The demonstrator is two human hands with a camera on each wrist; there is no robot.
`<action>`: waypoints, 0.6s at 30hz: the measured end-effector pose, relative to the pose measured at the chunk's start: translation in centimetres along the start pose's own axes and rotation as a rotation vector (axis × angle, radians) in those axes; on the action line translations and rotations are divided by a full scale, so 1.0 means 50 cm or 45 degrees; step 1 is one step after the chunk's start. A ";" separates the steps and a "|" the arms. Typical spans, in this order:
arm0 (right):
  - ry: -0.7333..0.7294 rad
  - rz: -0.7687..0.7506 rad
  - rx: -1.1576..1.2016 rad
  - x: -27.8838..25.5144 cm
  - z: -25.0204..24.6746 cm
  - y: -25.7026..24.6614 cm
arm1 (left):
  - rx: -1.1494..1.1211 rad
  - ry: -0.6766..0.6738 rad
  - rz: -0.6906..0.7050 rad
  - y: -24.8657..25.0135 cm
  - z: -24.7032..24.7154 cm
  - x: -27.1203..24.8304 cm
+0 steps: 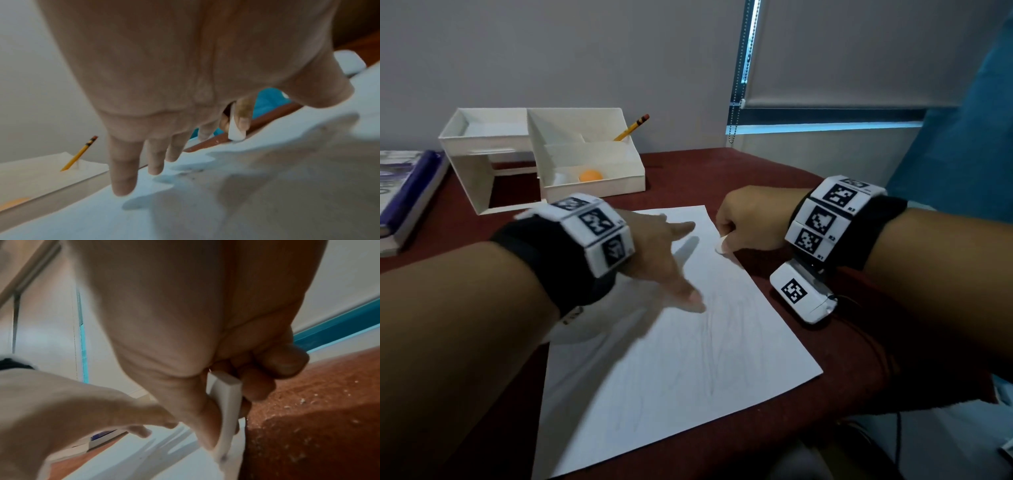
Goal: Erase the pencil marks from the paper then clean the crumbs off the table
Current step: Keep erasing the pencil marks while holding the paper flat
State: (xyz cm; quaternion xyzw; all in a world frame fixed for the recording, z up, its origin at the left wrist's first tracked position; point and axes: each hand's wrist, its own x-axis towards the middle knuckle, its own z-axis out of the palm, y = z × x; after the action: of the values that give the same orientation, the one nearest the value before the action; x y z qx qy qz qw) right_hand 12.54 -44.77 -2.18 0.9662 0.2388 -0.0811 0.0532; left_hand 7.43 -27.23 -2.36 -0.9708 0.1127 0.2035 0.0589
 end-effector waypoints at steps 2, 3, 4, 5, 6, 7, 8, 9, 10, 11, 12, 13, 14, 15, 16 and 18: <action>0.035 -0.007 0.048 -0.006 0.005 -0.017 | 0.027 -0.050 -0.035 -0.040 0.000 -0.019; 0.029 -0.030 0.089 -0.012 0.010 -0.030 | 0.052 -0.091 -0.056 -0.057 0.005 -0.027; 0.012 -0.061 0.133 -0.023 0.015 -0.049 | 0.082 -0.131 -0.073 -0.069 0.014 -0.031; -0.023 -0.094 0.166 -0.035 0.021 -0.072 | 0.113 -0.157 -0.081 -0.077 0.022 -0.034; -0.063 -0.146 0.191 -0.047 0.024 -0.093 | 0.133 -0.169 -0.080 -0.083 0.032 -0.033; -0.110 -0.190 0.187 -0.052 0.029 -0.108 | 0.142 -0.169 -0.076 -0.087 0.040 -0.031; -0.122 -0.218 0.160 -0.050 0.029 -0.114 | 0.133 -0.165 -0.072 -0.090 0.045 -0.027; -0.105 -0.199 0.114 -0.041 0.026 -0.111 | 0.118 -0.160 -0.070 -0.093 0.049 -0.025; -0.058 -0.147 0.065 -0.025 0.020 -0.099 | 0.101 -0.154 -0.067 -0.095 0.053 -0.023; -0.015 -0.085 0.013 -0.012 0.012 -0.084 | 0.092 -0.145 -0.066 -0.097 0.056 -0.022; 0.012 -0.039 -0.040 0.000 0.010 -0.070 | 0.084 -0.137 -0.065 -0.100 0.059 -0.022; 0.024 -0.023 -0.080 0.003 0.010 -0.068 | 0.078 -0.130 -0.062 -0.102 0.062 -0.021; 0.016 -0.028 -0.086 0.000 0.017 -0.075 | 0.074 -0.129 -0.059 -0.104 0.063 -0.019; 0.005 -0.060 -0.057 -0.007 0.023 -0.090 | 0.070 -0.132 -0.058 -0.104 0.063 -0.018; -0.017 -0.136 -0.016 -0.020 0.025 -0.112 | 0.067 -0.139 -0.057 -0.104 0.063 -0.018; -0.152 -0.265 0.045 -0.044 0.028 -0.144 | 0.072 -0.148 -0.062 -0.102 0.062 -0.018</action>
State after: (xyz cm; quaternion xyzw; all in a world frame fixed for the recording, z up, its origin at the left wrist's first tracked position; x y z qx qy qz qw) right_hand 7.03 -39.62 -3.61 0.9305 0.3326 -0.1477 0.0414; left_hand 6.70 -21.63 -4.45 -0.9577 0.0911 0.2549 0.0978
